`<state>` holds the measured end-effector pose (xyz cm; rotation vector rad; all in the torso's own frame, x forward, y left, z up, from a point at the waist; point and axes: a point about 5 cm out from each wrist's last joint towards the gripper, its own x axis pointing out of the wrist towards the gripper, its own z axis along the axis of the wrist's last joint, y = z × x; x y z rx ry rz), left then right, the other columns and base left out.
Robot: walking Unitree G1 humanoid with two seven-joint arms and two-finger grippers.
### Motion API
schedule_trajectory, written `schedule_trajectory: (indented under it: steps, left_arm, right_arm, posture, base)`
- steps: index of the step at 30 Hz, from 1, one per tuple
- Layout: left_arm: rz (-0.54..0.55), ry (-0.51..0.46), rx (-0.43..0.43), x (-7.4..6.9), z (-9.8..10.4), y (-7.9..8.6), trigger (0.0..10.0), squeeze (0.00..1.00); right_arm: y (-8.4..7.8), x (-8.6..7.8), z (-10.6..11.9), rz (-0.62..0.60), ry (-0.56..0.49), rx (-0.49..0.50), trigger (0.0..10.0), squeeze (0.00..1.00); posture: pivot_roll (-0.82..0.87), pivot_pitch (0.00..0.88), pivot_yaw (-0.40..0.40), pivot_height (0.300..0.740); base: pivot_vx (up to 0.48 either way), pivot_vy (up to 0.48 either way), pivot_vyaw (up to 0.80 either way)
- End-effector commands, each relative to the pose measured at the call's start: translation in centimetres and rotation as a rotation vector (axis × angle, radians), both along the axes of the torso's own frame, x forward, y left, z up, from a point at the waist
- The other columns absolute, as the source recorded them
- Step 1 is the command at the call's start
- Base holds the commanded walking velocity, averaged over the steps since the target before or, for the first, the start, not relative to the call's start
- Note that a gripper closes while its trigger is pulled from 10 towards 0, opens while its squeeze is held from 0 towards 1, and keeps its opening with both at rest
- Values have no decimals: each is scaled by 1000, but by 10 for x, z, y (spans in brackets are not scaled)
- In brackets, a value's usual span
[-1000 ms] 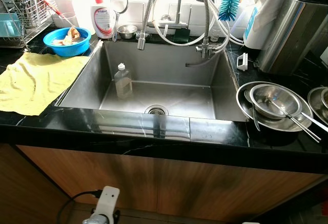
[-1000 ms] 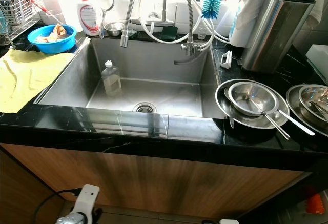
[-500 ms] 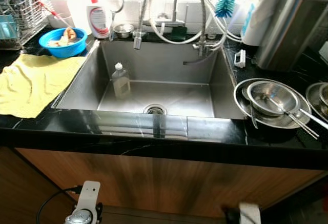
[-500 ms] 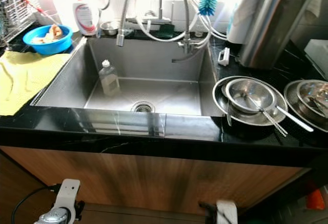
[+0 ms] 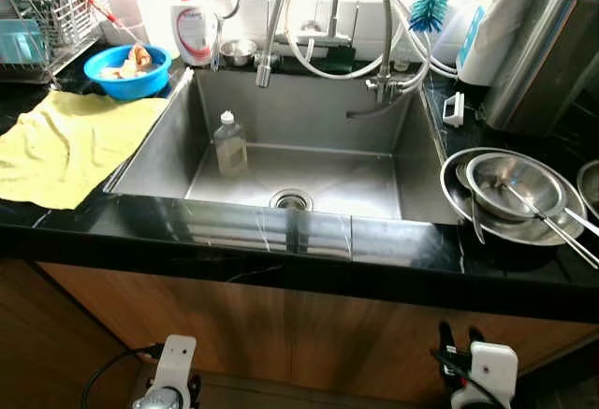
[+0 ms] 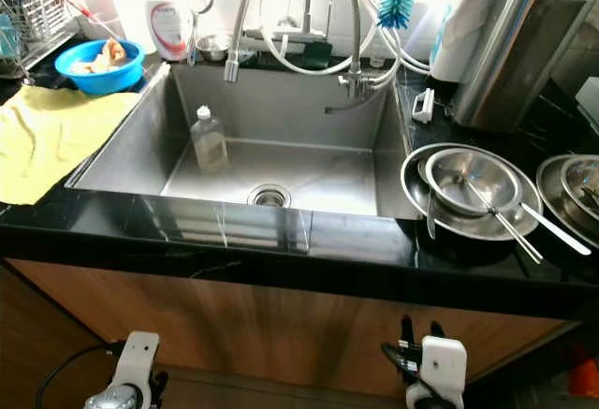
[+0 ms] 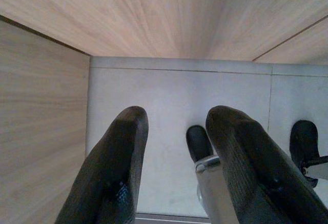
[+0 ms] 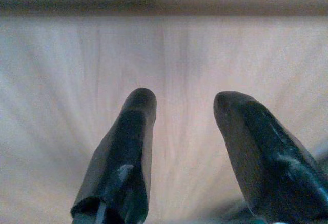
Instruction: Kitchen organization
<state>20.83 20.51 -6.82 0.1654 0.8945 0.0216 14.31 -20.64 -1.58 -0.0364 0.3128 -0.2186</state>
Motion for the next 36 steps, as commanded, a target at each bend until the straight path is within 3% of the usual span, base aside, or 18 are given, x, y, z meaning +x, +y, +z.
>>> schedule_trajectory:
  steps: [1,5,7,13,20,27,32,33,34,35,36]
  left_arm:
    - [-19,22,8,-5,-3,1,10000,0]
    - [-28,27,12,-5,-3,1,10000,0]
    - [-33,26,14,-5,-3,1,10000,0]
    - [-52,33,5,-4,-3,-4,10000,0]
    - [-64,38,-1,-5,-4,-8,10000,0]
    - [-73,53,4,-8,-6,-7,10000,0]
    - [-67,61,5,-11,-7,-5,10000,0]
    - [-76,62,7,-11,-7,-5,10000,0]
    - [-83,63,10,-11,-8,-6,10000,0]
    - [-79,63,5,-12,-8,-6,10000,0]
    - [-74,62,2,-12,-8,-6,10000,0]
  right_arm:
    - [1,-1,5,0,-6,-4,10000,0]
    - [5,-16,2,18,33,-22,10000,0]
    - [5,-18,15,38,-1,-67,10000,0]
    - [-2,-7,46,60,-56,-174,10000,0]
    - [4,-5,70,49,-103,-174,10000,0]
    - [-4,-2,100,-59,-196,-291,10000,0]
    - [-14,10,121,-168,-275,-310,10000,0]
    - [-14,13,122,-178,-287,-295,10000,318]
    - [-15,15,122,-178,-289,-293,10000,318]
    - [-14,18,122,-175,-295,-282,10000,1000]
    - [-14,20,122,-174,-299,-273,10000,1000]
  posture:
    - [-163,0,-24,740]
    - [-173,0,-22,740]
    - [-173,0,-26,740]
    - [-189,0,-25,740]
    - [-186,0,-31,740]
    - [-187,0,-33,740]
    - [-196,0,-31,740]
    - [-196,0,-30,740]
    - [-196,0,-30,740]
    - [-191,0,-29,740]
    - [-191,0,-29,740]
  base:
    - [0,0,0]
    - [0,0,0]
    - [0,0,0]
    - [0,0,0]
    - [0,0,0]
    - [0,0,0]
    - [0,0,0]
    - [0,0,0]
    - [0,0,0]
    - [0,0,0]
    - [0,0,0]
